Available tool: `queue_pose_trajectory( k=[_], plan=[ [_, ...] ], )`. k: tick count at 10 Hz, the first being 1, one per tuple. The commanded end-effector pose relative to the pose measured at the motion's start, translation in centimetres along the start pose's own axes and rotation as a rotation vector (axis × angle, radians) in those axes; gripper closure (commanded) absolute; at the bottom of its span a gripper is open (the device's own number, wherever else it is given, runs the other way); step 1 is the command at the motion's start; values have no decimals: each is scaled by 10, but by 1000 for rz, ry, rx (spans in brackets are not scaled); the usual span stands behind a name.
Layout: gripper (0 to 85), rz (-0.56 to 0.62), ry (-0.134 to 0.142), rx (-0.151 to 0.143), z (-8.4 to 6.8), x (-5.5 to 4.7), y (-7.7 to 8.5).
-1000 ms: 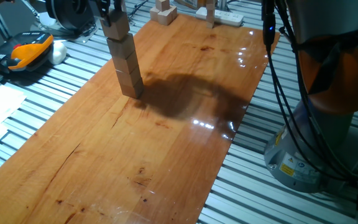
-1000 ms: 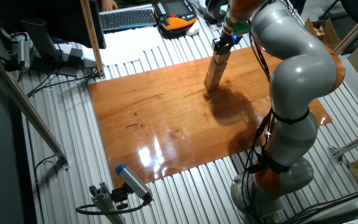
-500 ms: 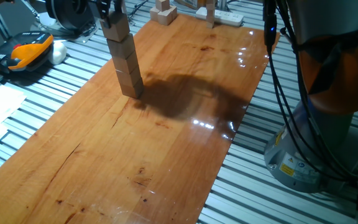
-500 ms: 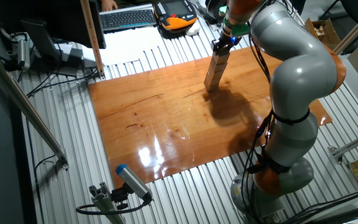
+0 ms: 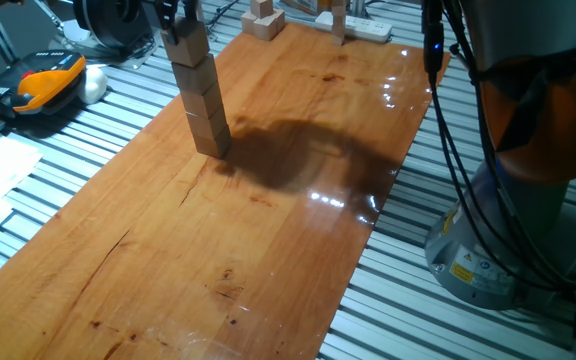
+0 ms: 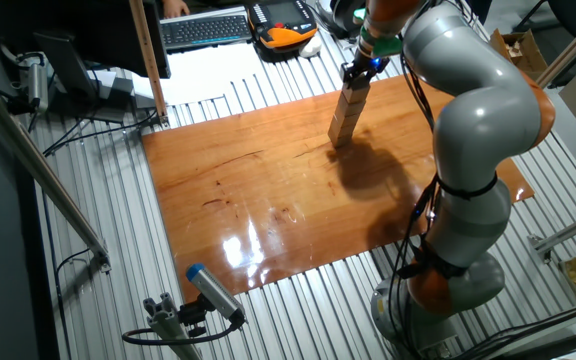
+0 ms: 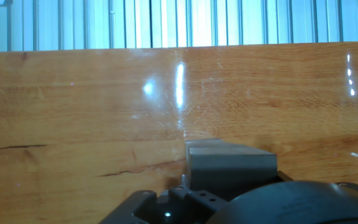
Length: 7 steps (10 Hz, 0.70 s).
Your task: Stack the blocks in a vertical line of five
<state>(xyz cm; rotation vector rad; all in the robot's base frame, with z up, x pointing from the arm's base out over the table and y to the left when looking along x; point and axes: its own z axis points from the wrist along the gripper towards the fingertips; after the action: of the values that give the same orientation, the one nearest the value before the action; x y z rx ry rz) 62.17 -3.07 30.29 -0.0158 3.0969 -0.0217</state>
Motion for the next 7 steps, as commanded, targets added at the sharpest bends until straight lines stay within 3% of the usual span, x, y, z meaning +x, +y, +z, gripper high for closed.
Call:
queue_pose_trajectory(
  k=[1, 7],
  plan=[
    [680, -2, 3, -1, 0, 0, 0],
    [680, 5, -5, 1, -1, 0, -2]
  ],
)
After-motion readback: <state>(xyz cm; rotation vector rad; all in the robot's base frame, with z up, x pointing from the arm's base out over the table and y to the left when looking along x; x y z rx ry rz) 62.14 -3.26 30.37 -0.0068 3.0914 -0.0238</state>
